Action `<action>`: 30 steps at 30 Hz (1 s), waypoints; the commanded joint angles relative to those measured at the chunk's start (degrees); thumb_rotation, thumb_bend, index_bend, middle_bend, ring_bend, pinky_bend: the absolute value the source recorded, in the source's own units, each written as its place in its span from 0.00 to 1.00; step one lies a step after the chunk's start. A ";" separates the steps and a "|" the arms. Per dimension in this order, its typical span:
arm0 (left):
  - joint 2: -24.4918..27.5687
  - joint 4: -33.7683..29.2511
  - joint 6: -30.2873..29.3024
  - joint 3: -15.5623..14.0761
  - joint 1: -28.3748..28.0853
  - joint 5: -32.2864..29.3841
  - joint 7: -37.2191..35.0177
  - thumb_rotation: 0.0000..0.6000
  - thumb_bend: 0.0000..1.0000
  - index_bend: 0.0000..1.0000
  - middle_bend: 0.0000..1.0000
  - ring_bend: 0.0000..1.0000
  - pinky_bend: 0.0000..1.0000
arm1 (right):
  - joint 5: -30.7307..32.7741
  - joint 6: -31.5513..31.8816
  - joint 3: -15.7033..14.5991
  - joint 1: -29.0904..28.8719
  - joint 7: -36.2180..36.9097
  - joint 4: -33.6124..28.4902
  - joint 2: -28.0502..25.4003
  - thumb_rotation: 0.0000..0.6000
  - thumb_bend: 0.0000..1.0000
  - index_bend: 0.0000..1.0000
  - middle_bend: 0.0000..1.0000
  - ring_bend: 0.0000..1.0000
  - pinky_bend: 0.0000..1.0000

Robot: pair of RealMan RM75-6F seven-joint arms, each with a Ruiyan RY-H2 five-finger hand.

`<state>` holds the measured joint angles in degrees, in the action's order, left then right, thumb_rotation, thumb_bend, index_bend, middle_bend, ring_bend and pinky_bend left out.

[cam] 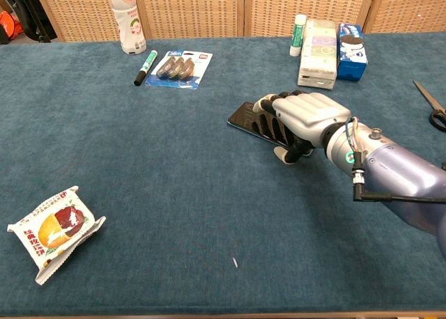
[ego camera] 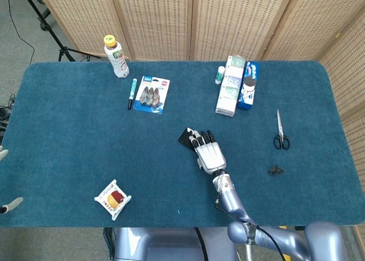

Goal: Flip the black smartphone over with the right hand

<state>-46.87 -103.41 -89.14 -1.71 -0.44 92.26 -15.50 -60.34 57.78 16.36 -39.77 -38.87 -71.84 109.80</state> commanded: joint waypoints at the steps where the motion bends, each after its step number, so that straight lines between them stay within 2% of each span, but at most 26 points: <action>1: -0.02 -0.06 0.32 0.00 -0.15 -0.10 0.14 1.00 0.00 0.00 0.00 0.00 0.00 | 0.66 -0.06 -0.16 -0.09 0.13 0.61 -0.21 1.00 0.47 0.12 0.04 0.00 0.00; 5: -0.07 -0.21 0.48 0.01 -0.22 -0.14 0.46 1.00 0.00 0.00 0.00 0.00 0.00 | 0.79 -0.02 -0.54 -0.42 0.05 2.16 -0.44 1.00 0.47 0.12 0.04 0.00 0.00; 8: -0.13 -0.31 0.49 0.00 -0.22 -0.16 0.64 1.00 0.00 0.00 0.00 0.00 0.00 | 1.07 -0.13 -0.79 -0.53 0.11 3.12 -0.57 1.00 0.53 0.12 0.09 0.02 0.02; 13: -0.21 -0.44 0.66 0.00 -0.29 -0.21 1.02 1.00 0.00 0.00 0.00 0.00 0.00 | 0.28 0.28 -1.79 -0.43 1.05 4.70 -0.65 1.00 0.64 0.16 0.18 0.12 0.18; 19: -0.20 -0.48 0.51 -0.02 -0.23 -0.17 0.94 1.00 0.00 0.00 0.00 0.00 0.00 | -1.25 0.62 -2.85 -0.46 2.69 6.58 -0.53 1.00 0.84 0.22 0.25 0.23 0.29; 25: -0.23 -0.42 0.59 -0.06 -0.27 -0.08 0.97 1.00 0.00 0.00 0.00 0.00 0.00 | -3.85 1.46 -3.32 -0.47 6.12 6.99 -0.73 1.00 0.94 0.27 0.32 0.30 0.31; 30: -0.25 -0.51 0.68 -0.04 -0.30 -0.20 1.06 1.00 0.00 0.00 0.00 0.00 0.00 | -5.03 1.56 -2.53 -1.17 8.51 7.27 -0.89 1.00 0.96 0.30 0.36 0.34 0.31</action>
<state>-47.12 -103.92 -88.48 -1.75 -0.73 92.07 -14.44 -65.31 59.39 13.56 -40.70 -30.63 -64.73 108.95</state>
